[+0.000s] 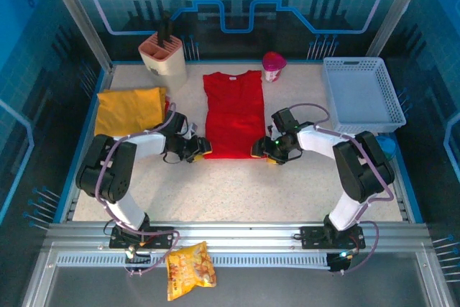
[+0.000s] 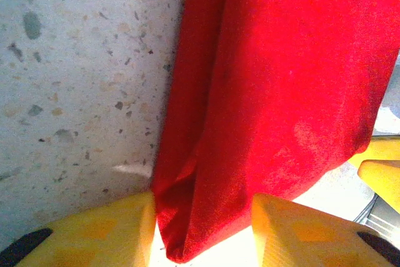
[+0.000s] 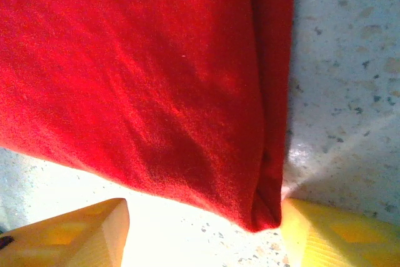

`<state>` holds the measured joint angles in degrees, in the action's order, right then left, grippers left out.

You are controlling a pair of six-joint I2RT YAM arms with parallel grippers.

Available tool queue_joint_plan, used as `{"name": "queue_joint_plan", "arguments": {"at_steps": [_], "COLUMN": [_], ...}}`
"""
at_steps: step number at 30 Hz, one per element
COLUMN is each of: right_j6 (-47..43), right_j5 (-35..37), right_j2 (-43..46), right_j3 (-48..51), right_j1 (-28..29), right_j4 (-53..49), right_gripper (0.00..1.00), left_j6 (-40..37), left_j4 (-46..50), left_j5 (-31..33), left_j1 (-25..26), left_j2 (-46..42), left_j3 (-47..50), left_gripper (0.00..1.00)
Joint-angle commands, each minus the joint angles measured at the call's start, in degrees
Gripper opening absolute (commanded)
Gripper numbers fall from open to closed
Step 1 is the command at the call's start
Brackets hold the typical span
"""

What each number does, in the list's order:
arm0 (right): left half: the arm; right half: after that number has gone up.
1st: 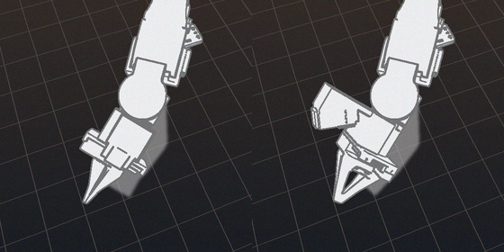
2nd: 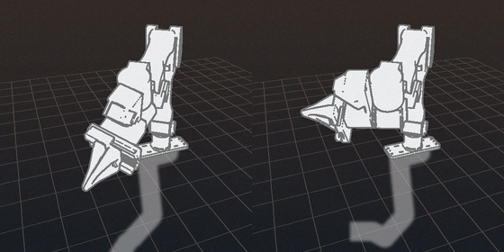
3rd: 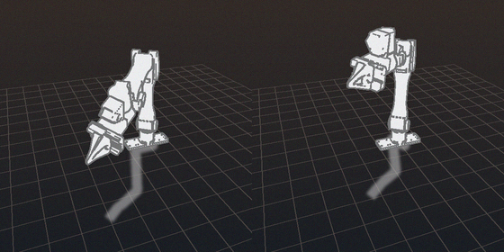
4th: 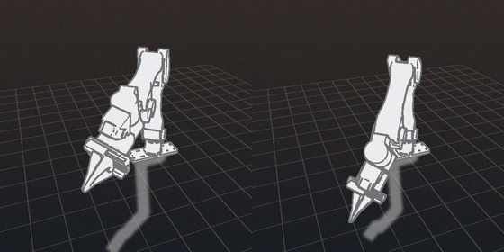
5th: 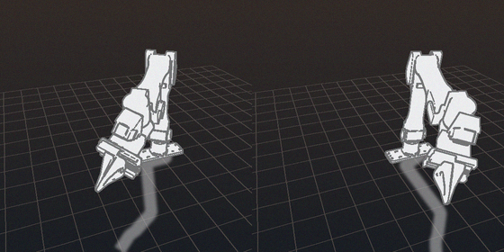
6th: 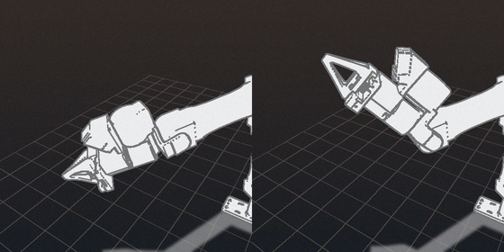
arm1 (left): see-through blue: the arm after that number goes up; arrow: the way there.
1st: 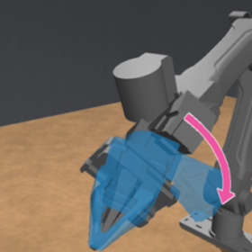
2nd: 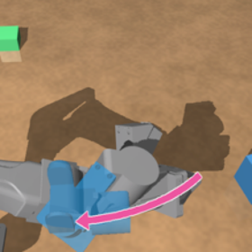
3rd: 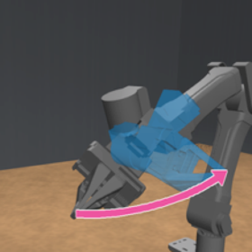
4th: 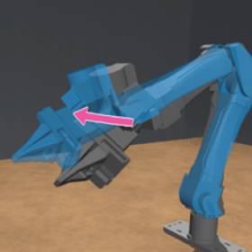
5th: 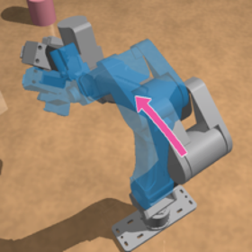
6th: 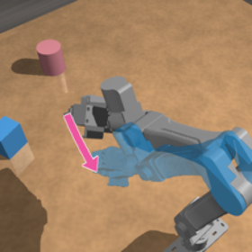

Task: Fold and stack the t-shirts

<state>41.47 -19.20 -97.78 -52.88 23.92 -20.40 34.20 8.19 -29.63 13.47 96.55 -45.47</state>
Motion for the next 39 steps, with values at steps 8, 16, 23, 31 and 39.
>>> {"name": "queue_joint_plan", "arguments": {"at_steps": [8,16,23,31,39], "right_j6": [0.8,1.2,1.3,2.6,5.4], "right_j5": [-2.8,-2.6,-3.1,-3.7,-5.5], "right_j2": [-4.1,-4.2,-5.6,-4.9,-3.6], "right_j3": [-2.9,-3.2,-4.3,-4.1,-5.7], "right_j1": [-2.0,-2.4,-3.0,-3.3,-3.4], "right_j4": [4.7,6.2,6.6,7.0,6.9], "right_gripper": [0.58,0.47,0.36,0.11,0.06], "left_j6": [0.3,0.5,-1.2,-3.8,-3.5], "left_j4": [0.2,0.4,3.7,10.3,14.3], "left_j5": [-0.9,-1.0,-0.3,0.8,-0.5], "left_j1": [0.7,1.0,1.0,0.9,0.9], "left_j2": [2.9,3.3,2.7,0.8,-2.7], "left_j3": [-3.3,-3.7,-4.1,-3.4,-1.3], "left_gripper": [0.38,0.35,0.41,0.52,0.64]}}
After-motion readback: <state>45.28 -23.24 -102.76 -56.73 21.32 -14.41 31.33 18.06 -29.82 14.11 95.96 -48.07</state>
